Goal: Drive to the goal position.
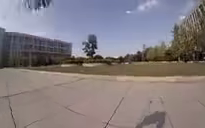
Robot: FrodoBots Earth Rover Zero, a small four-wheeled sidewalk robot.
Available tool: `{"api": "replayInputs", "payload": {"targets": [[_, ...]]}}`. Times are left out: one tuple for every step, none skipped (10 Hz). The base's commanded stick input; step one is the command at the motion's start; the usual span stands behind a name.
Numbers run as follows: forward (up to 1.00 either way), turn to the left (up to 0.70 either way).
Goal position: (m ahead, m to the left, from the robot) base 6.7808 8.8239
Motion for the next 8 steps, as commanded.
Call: {"api": "replayInputs", "payload": {"targets": [[0.70, 0.35], [0.70, 0.35], [0.70, 0.35], [0.70, 0.35], [0.70, 0.35], [0.70, 0.35], [0.70, 0.35], [0.70, 0.35]]}}
